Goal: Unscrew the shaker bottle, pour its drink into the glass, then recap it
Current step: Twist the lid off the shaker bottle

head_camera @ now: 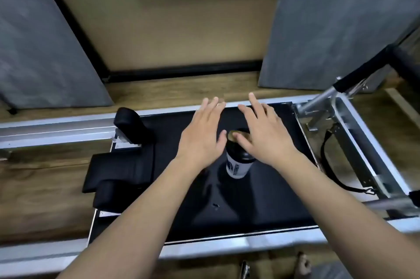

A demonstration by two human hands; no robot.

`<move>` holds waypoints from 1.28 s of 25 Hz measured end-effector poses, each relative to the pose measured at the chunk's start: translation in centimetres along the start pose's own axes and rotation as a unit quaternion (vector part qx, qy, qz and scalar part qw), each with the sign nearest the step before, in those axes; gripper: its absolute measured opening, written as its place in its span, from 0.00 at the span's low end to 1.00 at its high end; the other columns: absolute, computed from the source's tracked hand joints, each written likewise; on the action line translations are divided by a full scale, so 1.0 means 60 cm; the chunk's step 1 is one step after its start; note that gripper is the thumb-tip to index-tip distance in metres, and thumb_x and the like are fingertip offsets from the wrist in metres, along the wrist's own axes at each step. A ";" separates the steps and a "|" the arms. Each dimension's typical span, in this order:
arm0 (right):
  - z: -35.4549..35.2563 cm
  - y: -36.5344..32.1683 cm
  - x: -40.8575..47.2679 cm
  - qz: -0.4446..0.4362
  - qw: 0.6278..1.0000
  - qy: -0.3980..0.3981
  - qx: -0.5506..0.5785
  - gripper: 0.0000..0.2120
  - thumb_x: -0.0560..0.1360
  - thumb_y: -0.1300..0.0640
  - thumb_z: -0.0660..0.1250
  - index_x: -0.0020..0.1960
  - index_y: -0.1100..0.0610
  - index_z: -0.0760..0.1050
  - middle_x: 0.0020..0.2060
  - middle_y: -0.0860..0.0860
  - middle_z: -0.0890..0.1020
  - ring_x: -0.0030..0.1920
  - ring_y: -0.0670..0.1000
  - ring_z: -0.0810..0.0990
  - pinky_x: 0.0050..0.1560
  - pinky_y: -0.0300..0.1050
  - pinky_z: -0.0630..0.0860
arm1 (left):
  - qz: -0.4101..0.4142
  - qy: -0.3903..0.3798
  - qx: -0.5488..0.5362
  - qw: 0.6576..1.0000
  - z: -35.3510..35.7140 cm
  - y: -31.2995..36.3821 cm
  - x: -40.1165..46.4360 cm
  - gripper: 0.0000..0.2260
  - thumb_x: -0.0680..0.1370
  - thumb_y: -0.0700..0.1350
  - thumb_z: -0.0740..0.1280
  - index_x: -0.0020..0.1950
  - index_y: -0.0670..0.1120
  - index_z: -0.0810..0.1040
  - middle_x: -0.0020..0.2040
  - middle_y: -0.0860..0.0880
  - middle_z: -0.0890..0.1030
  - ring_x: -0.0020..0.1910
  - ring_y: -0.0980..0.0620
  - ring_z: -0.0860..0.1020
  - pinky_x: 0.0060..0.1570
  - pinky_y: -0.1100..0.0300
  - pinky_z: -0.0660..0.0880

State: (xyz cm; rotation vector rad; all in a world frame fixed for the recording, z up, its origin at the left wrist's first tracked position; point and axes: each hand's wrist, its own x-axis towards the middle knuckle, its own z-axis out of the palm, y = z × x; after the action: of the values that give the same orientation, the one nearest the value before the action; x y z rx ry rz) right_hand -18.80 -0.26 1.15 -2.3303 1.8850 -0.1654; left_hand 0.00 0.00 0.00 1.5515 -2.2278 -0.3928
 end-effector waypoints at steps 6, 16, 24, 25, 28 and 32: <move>0.103 0.026 -0.005 0.004 0.999 -0.033 0.017 0.39 0.80 0.33 0.61 0.83 0.52 0.57 0.84 0.52 0.55 0.77 0.64 0.62 0.70 0.62 0.69 | -0.111 0.021 -0.310 0.944 0.165 -0.023 -0.039 0.31 0.80 0.52 0.64 0.82 0.51 0.59 0.83 0.52 0.66 0.80 0.60 0.65 0.79 0.56 0.65; 0.150 0.040 0.003 0.023 0.997 -0.045 0.056 0.48 0.69 0.29 0.72 0.81 0.49 0.58 0.74 0.49 0.68 0.64 0.61 0.70 0.50 0.56 0.76 | -0.166 -0.013 -0.406 0.899 0.329 -0.050 -0.058 0.60 0.55 0.71 0.85 0.77 0.79 0.49 0.78 0.63 0.67 0.78 0.63 0.65 0.73 0.62 0.67; 0.161 0.014 -0.026 0.022 0.999 -0.023 0.027 0.39 0.66 0.30 0.69 0.69 0.51 0.68 0.61 0.50 0.72 0.54 0.58 0.68 0.42 0.52 0.74 | -0.139 0.093 -0.431 0.887 0.379 -0.038 -0.070 0.40 0.59 0.44 0.86 0.68 0.57 0.74 0.71 0.48 0.78 0.71 0.45 0.78 0.64 0.40 0.82; 0.164 0.013 -0.026 0.029 0.999 -0.021 0.035 0.38 0.66 0.29 0.69 0.67 0.51 0.68 0.59 0.50 0.72 0.54 0.58 0.68 0.42 0.52 0.73 | -0.137 0.116 -0.412 0.893 0.385 -0.042 -0.072 0.36 0.60 0.45 0.86 0.63 0.60 0.76 0.68 0.52 0.80 0.68 0.48 0.79 0.63 0.42 0.83; 0.173 0.007 -0.028 0.044 0.999 -0.004 0.031 0.36 0.66 0.28 0.68 0.63 0.51 0.68 0.56 0.49 0.72 0.53 0.59 0.70 0.38 0.51 0.70 | -0.138 0.121 -0.409 0.894 0.382 -0.046 -0.077 0.41 0.61 0.50 0.86 0.64 0.73 0.68 0.60 0.75 0.80 0.61 0.71 0.79 0.59 0.73 0.76; 0.188 -0.008 -0.025 0.054 0.997 0.032 0.038 0.39 0.66 0.25 0.68 0.63 0.51 0.67 0.54 0.48 0.69 0.51 0.57 0.68 0.39 0.52 0.70 | -0.149 0.107 -0.422 0.888 0.383 -0.054 -0.070 0.38 0.58 0.59 0.82 0.61 0.75 0.66 0.54 0.70 0.80 0.54 0.78 0.78 0.52 0.80 0.72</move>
State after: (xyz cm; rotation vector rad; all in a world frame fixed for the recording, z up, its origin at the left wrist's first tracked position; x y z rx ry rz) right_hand -16.71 1.72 -9.89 -2.1931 1.9926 -0.2981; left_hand -6.86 2.89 -22.37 1.3277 -1.3311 -1.0537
